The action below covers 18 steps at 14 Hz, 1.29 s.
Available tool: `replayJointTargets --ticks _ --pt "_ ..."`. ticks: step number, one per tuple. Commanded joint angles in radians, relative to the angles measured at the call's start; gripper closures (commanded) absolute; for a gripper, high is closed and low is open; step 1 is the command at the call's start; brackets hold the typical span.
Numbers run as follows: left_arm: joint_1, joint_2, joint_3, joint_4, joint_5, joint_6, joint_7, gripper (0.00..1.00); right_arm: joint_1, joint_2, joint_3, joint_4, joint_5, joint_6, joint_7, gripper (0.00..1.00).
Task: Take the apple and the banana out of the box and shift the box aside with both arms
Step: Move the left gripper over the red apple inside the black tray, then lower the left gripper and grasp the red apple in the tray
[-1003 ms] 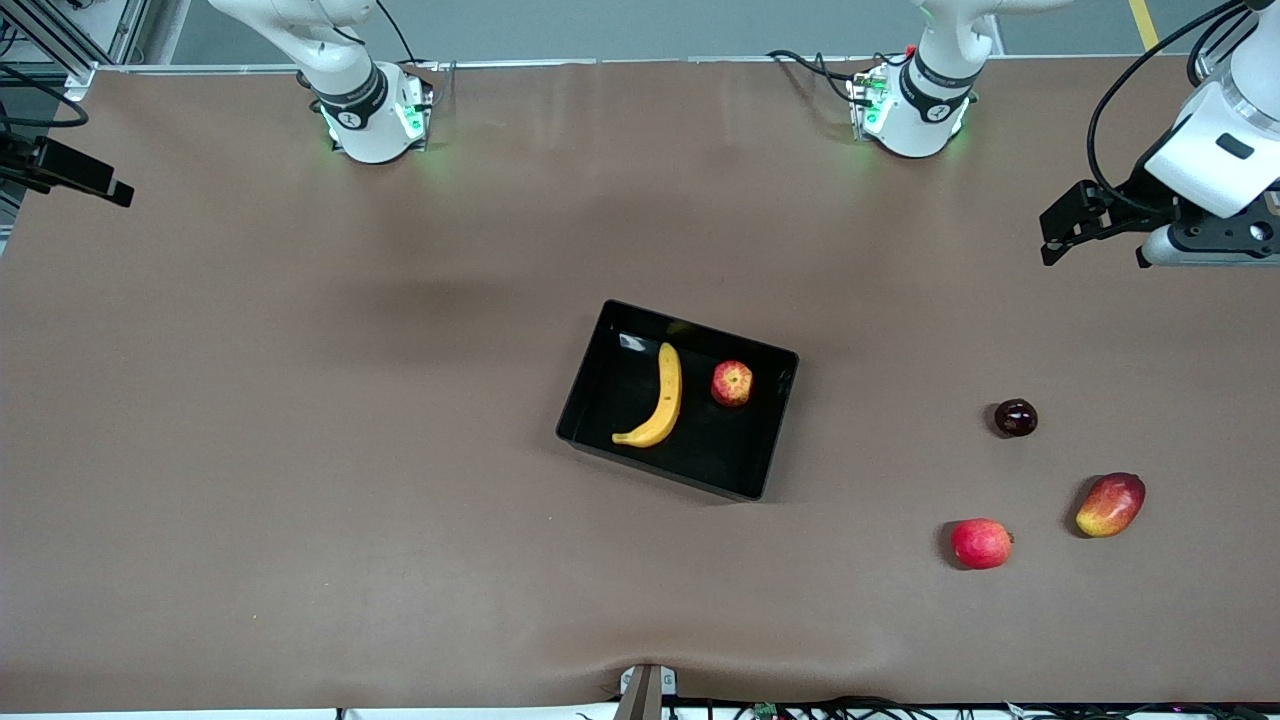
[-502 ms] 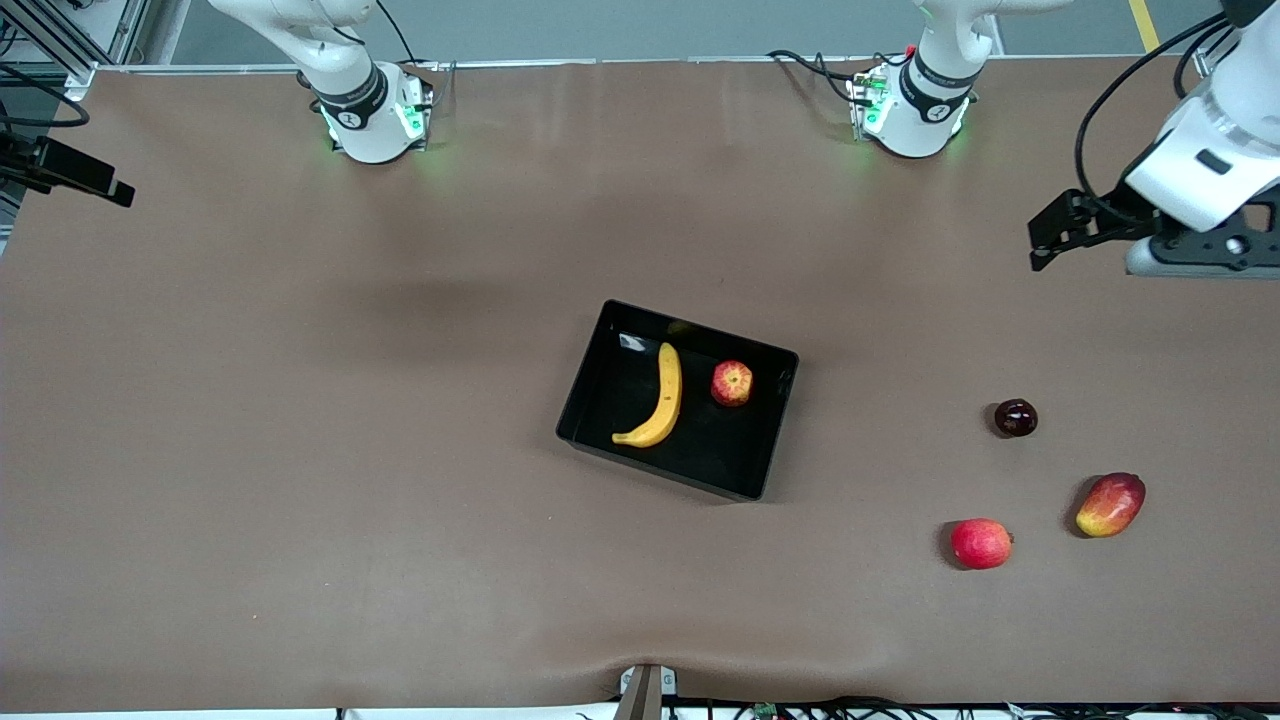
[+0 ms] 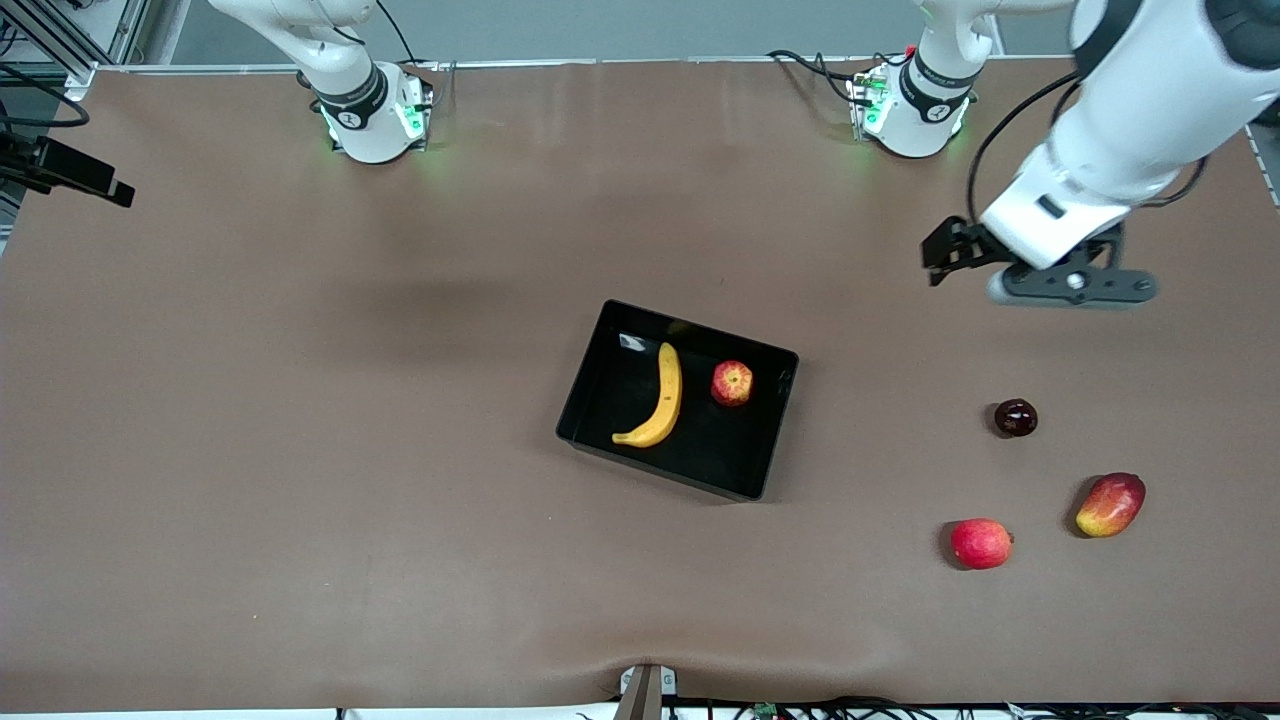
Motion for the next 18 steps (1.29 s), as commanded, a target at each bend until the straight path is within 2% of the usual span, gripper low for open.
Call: replayJointTargets --ticks 1,6,12,14,16,18 --pt "0.004 -0.007 -0.033 -0.078 0.001 0.103 -0.045 0.0 -0.004 -0.015 0.001 -0.002 0.015 0.003 -0.009 0.0" --pt "-0.002 0.015 -0.087 -0.185 0.003 0.258 -0.179 0.0 -0.002 -0.014 0.001 0.006 0.015 0.003 -0.007 0.0" --pt "-0.049 0.078 -0.093 -0.193 0.01 0.329 -0.208 0.0 -0.002 -0.001 0.003 0.015 0.012 0.001 -0.01 0.0" --pt "-0.083 0.117 -0.093 -0.193 0.05 0.36 -0.227 0.0 -0.002 -0.001 0.003 0.016 0.012 0.001 -0.012 0.0" --pt "-0.127 0.171 -0.093 -0.195 0.116 0.4 -0.329 0.0 0.001 0.003 0.003 0.016 0.013 0.001 -0.012 0.0" --pt "-0.163 0.232 -0.093 -0.193 0.13 0.478 -0.412 0.0 0.002 0.003 0.004 0.016 0.013 0.001 -0.012 0.0"
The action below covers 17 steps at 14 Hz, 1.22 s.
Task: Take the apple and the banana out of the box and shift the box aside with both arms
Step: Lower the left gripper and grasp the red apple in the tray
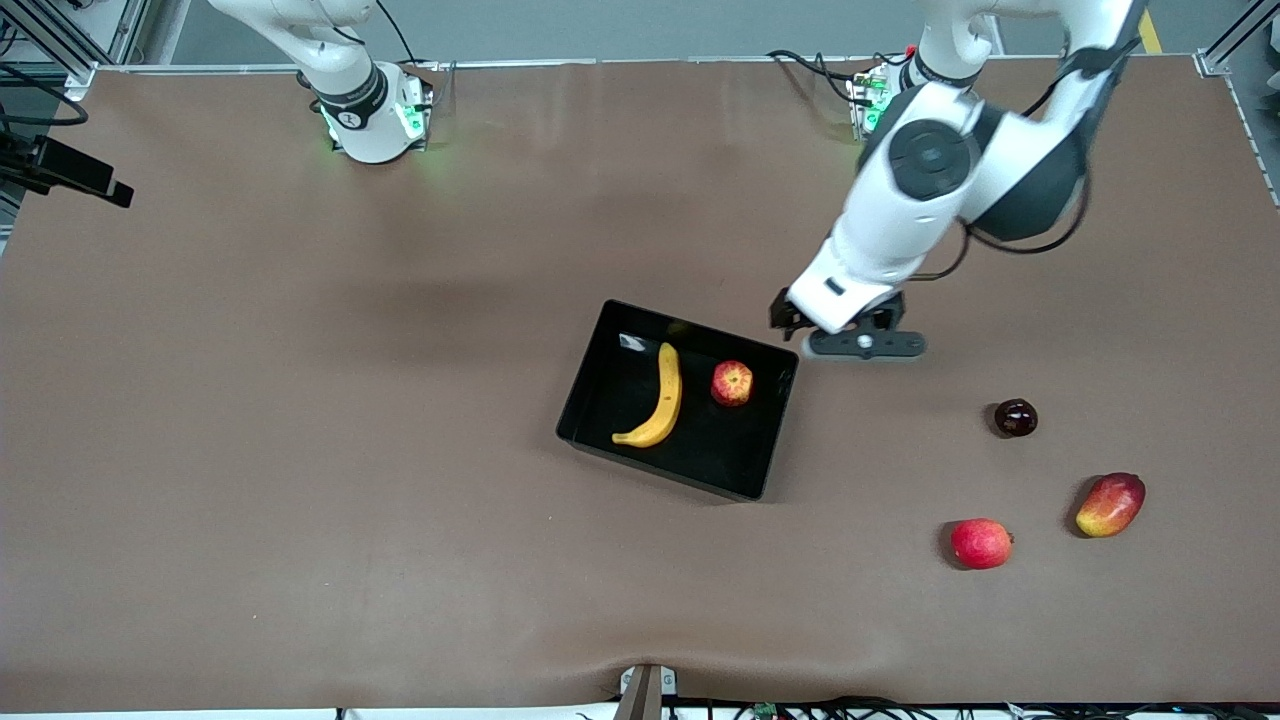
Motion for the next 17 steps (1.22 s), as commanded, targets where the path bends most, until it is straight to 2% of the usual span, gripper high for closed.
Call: replayJointTargets --ticks 1,6,9,13,17 --pt "-0.049 0.085 0.0 0.008 0.033 0.09 -0.106 0.0 0.003 0.002 0.002 0.011 0.011 -0.001 -0.009 0.0" --pt "-0.092 0.214 0.0 0.034 0.1 0.22 -0.184 0.0 0.003 0.002 0.002 0.011 0.012 -0.001 -0.009 0.0" --pt "-0.1 0.3 0.003 0.051 0.102 0.276 -0.189 0.0 0.007 0.028 0.002 0.008 0.011 -0.013 -0.009 0.0" --pt "-0.111 0.374 0.006 0.053 0.205 0.291 -0.255 0.0 0.009 0.031 0.002 0.008 0.011 -0.013 -0.009 0.0" --pt "-0.125 0.405 0.006 0.054 0.209 0.291 -0.261 0.0 0.007 0.031 0.002 0.008 0.011 -0.012 -0.009 0.0"
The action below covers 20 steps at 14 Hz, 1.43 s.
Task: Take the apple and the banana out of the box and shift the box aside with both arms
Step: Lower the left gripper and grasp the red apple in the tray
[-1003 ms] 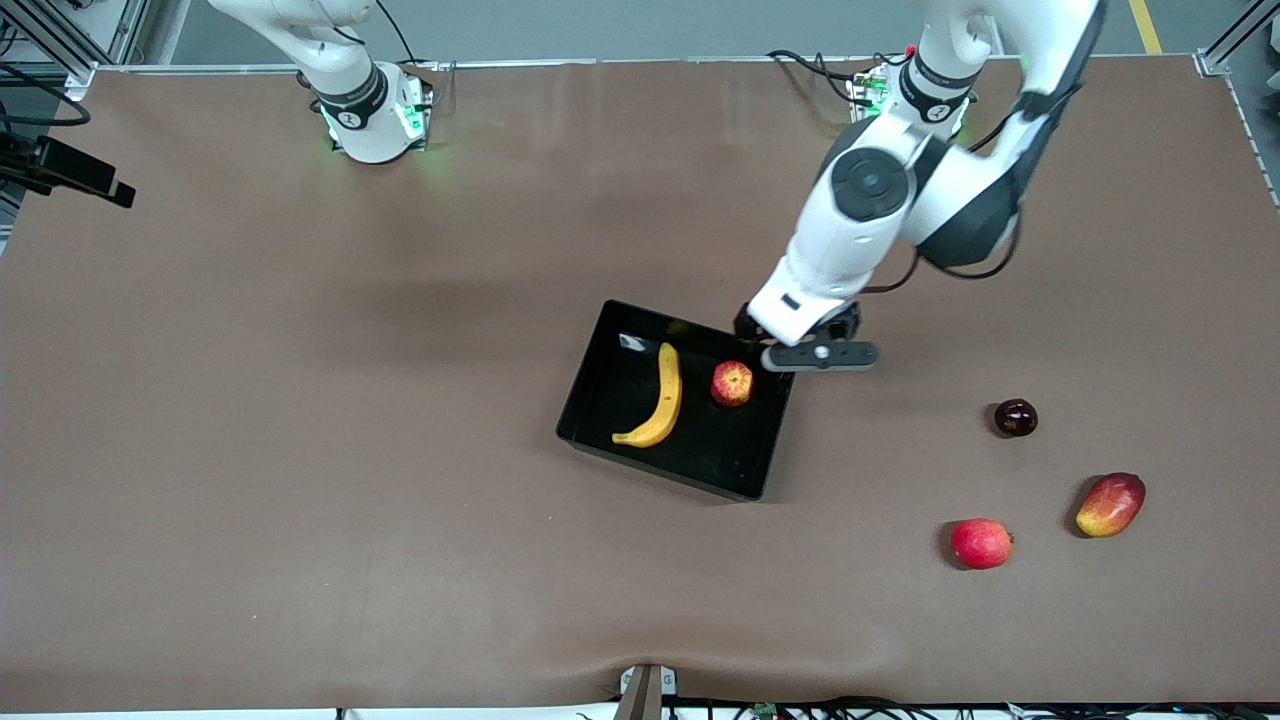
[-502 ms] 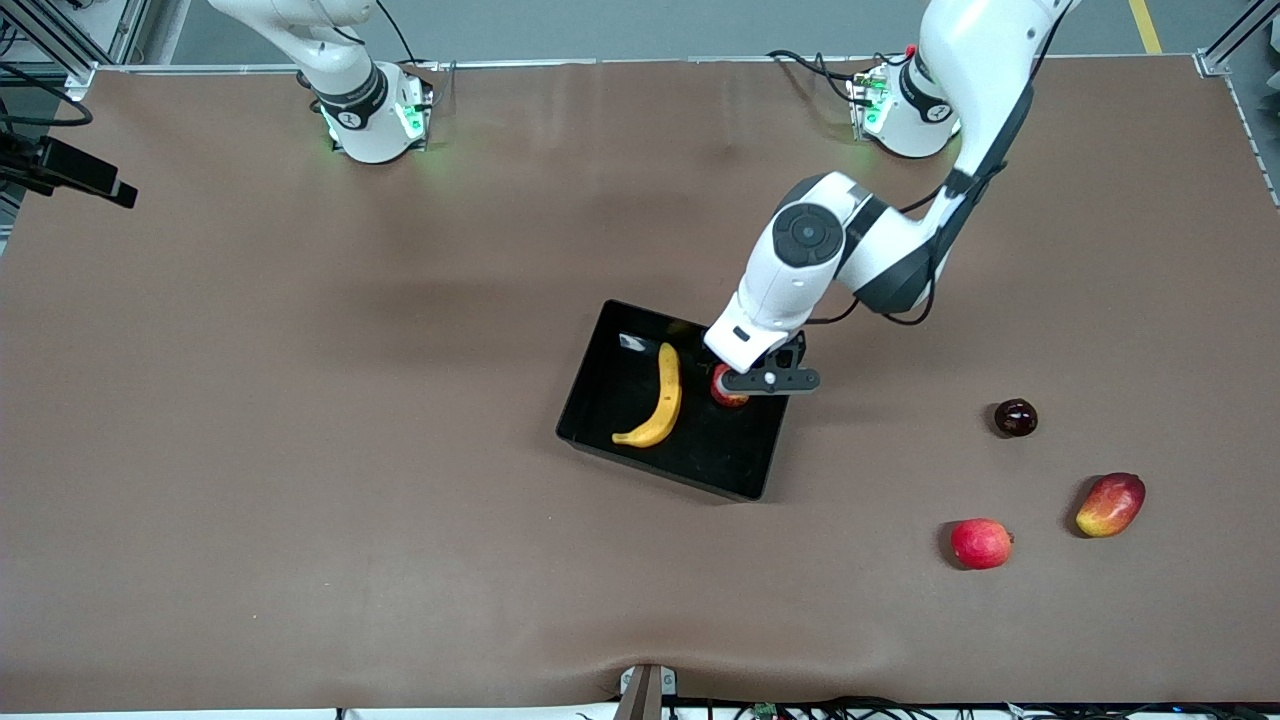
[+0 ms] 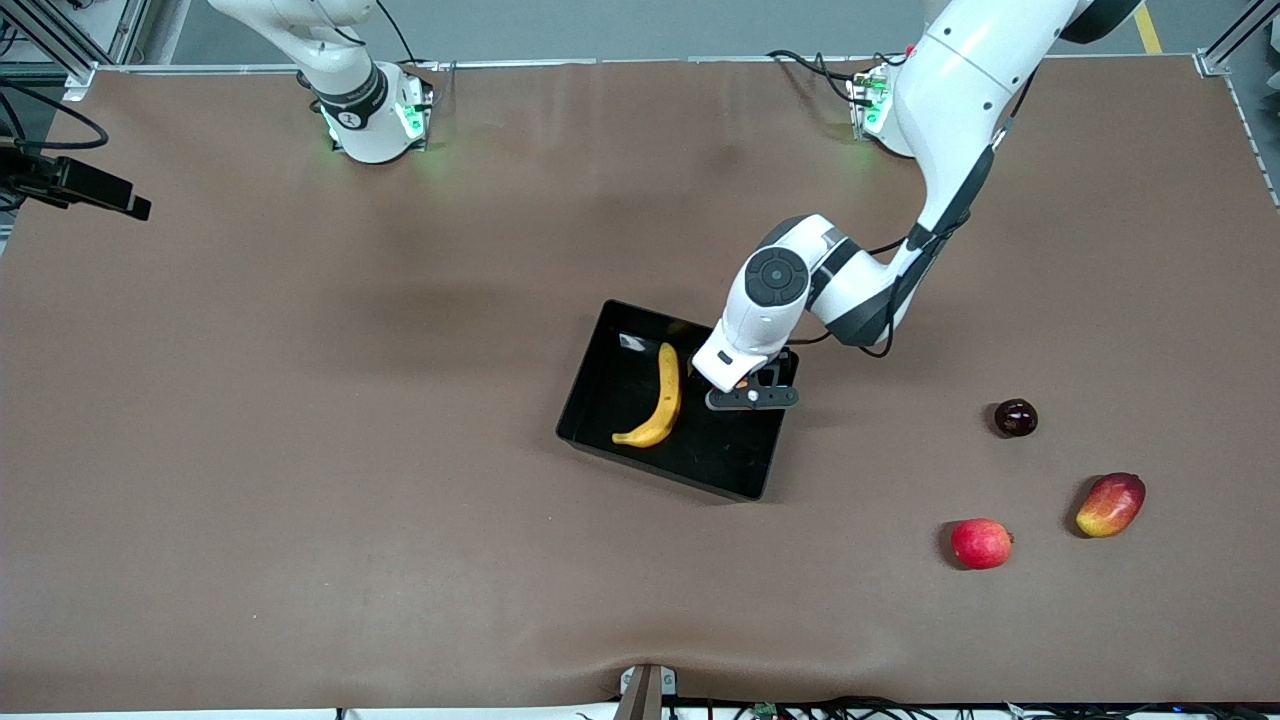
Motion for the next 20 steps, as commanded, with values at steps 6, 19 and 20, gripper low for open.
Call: replayJointTargets --ticks 6,19,20 --pt "-0.022 0.006 0.002 0.052 0.024 -0.026 -0.033 1.0 0.001 0.0 -0.003 0.011 0.011 -0.01 -0.005 0.0" --pt "0.171 -0.206 -0.011 0.31 -0.093 -0.454 0.154 1.0 -0.002 0.026 -0.006 0.009 0.002 -0.012 0.005 0.0" --pt "0.195 -0.226 -0.008 0.306 -0.124 -0.482 0.216 1.0 -0.002 0.025 -0.006 0.009 0.002 -0.012 0.005 0.0"
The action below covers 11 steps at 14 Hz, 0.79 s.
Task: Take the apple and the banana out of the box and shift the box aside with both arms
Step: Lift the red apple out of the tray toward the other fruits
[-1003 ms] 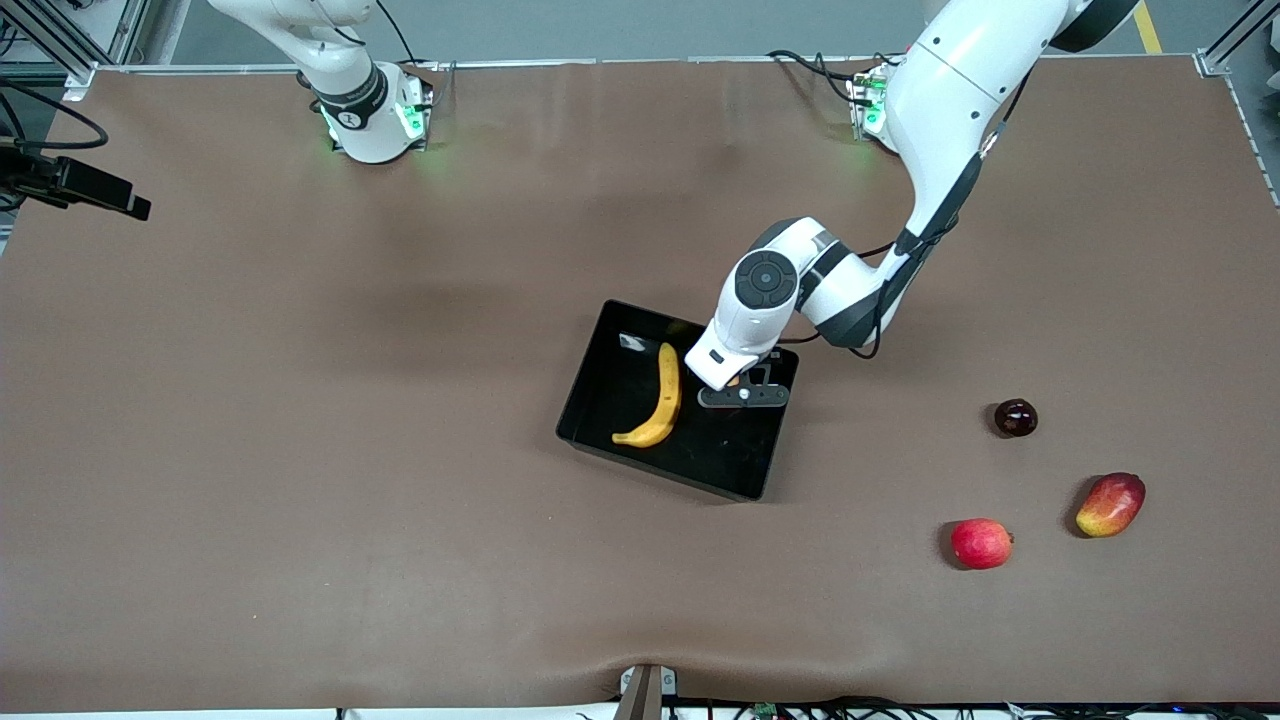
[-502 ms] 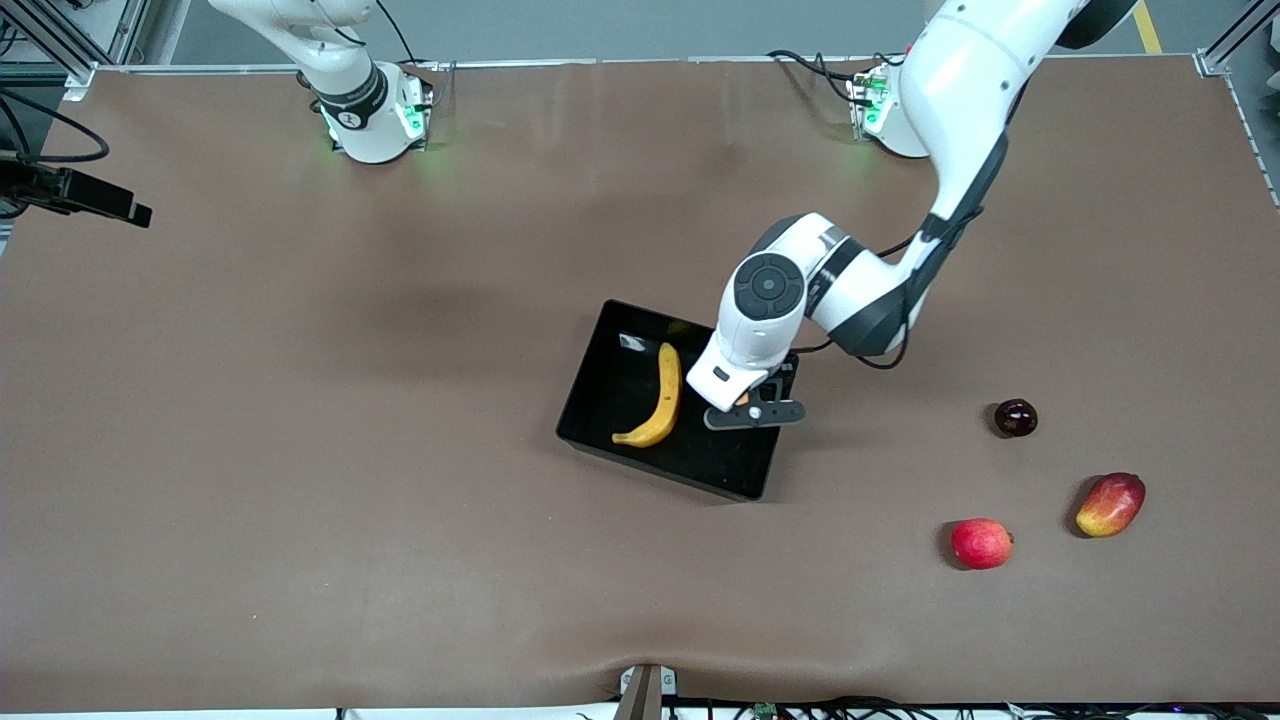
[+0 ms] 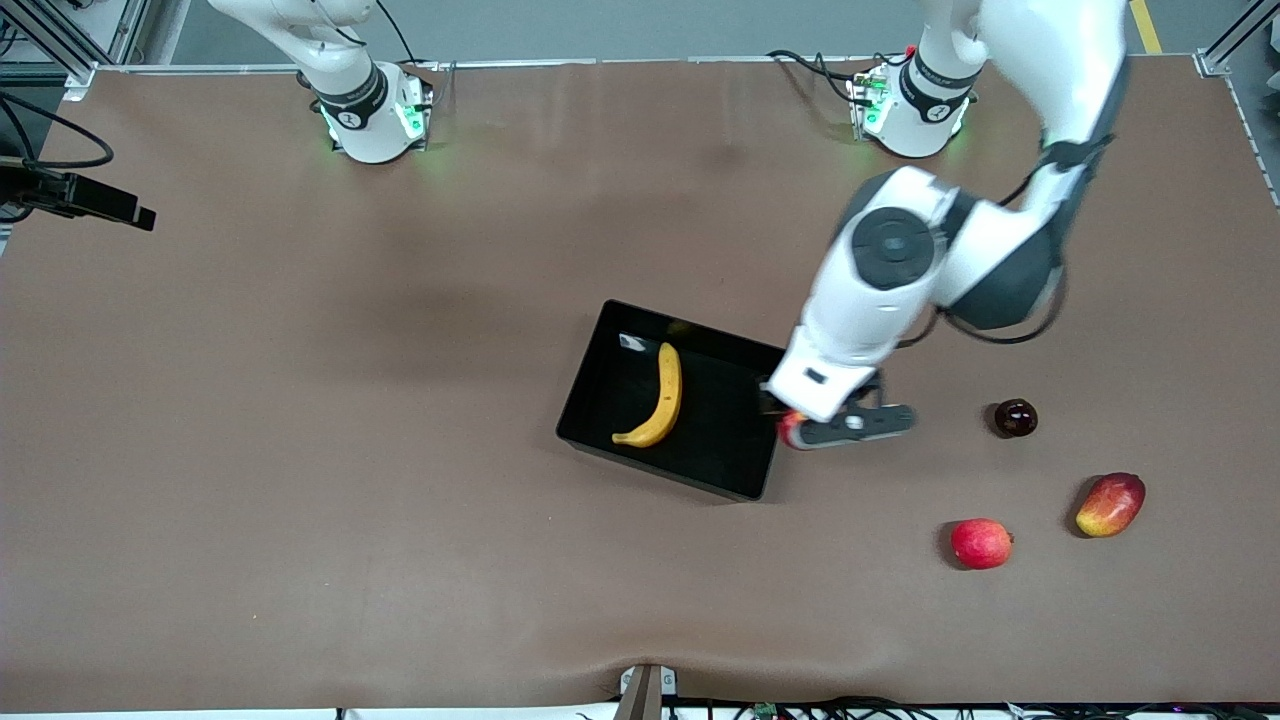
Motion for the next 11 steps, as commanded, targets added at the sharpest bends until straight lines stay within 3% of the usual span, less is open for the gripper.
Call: replayJointTargets --ticks 1,6,11 --pt "0.09 -0.058 -0.009 -0.033 -0.054 -0.076 0.151 1.0 0.001 -0.001 0.0 0.011 0.0 -0.011 0.005 0.0" --pt "0.217 -0.058 -0.007 -0.069 -0.042 -0.106 0.352 1.0 0.001 -0.001 0.0 0.011 0.0 -0.011 0.006 0.0" --pt "0.349 -0.054 -0.006 -0.14 -0.015 -0.044 0.57 1.0 0.001 -0.001 0.0 0.011 0.0 -0.011 0.008 0.0"
